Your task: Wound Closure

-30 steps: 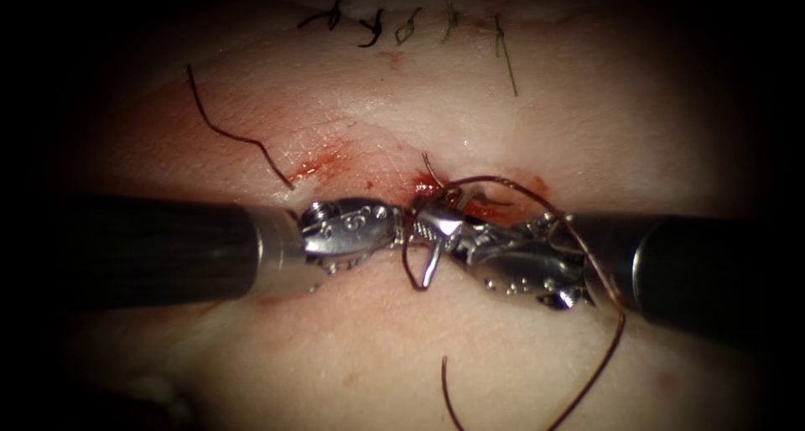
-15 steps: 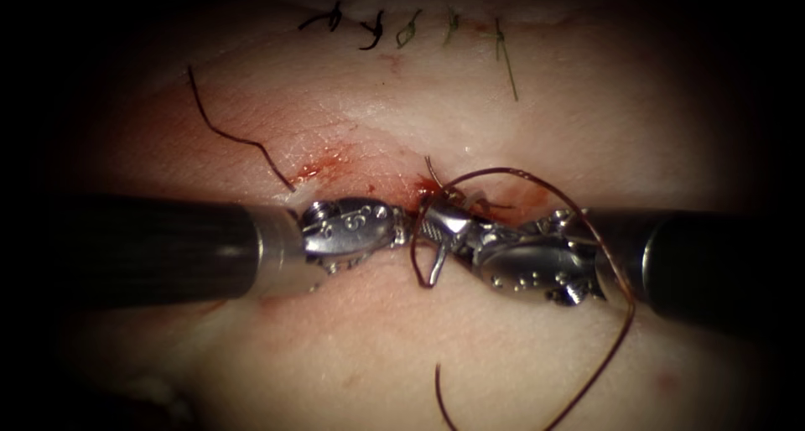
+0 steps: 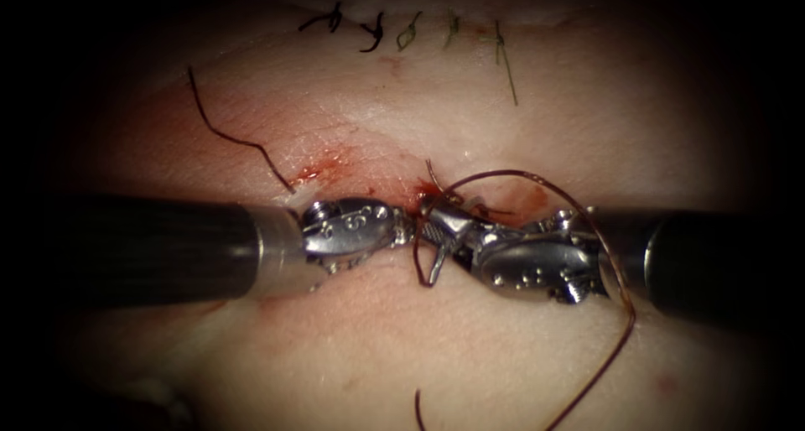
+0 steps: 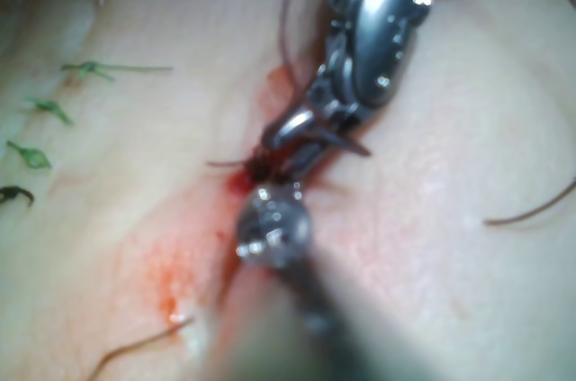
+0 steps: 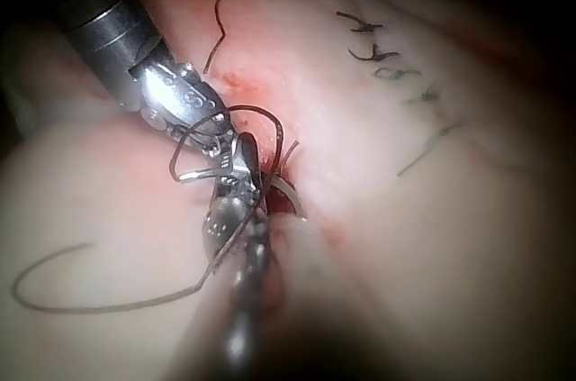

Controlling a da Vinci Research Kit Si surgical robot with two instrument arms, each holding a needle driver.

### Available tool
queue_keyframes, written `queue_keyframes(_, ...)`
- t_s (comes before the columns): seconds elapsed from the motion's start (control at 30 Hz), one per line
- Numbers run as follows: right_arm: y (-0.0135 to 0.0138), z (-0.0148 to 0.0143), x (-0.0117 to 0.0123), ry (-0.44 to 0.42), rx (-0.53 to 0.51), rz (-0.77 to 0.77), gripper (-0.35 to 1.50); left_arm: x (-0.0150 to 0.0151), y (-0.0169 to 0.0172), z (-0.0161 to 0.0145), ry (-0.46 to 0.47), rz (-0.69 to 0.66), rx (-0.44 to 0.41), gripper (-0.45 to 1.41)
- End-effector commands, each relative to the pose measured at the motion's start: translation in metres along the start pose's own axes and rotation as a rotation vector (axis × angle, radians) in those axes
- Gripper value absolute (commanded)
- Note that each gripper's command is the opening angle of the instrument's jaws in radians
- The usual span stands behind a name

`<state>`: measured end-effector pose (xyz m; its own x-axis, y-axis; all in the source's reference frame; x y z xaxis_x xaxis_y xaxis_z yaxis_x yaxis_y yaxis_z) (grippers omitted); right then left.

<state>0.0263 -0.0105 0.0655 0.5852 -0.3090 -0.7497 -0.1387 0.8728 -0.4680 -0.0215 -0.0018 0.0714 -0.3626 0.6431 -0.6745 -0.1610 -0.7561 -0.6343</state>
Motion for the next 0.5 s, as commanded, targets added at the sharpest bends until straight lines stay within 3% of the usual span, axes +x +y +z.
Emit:
queue_keyframes(0.03,-0.0010,0.0007,-0.0002,0.001,0.006,0.007,-0.35,-0.0005,0.0000,0.0008,-0.001,-0.001,-0.002,0.05)
queue_keyframes(0.5,-0.0014,0.0009,-0.0006,-0.007,0.022,0.048,-0.35,-0.0006,0.0002,0.0007,-0.004,-0.001,0.001,0.03)
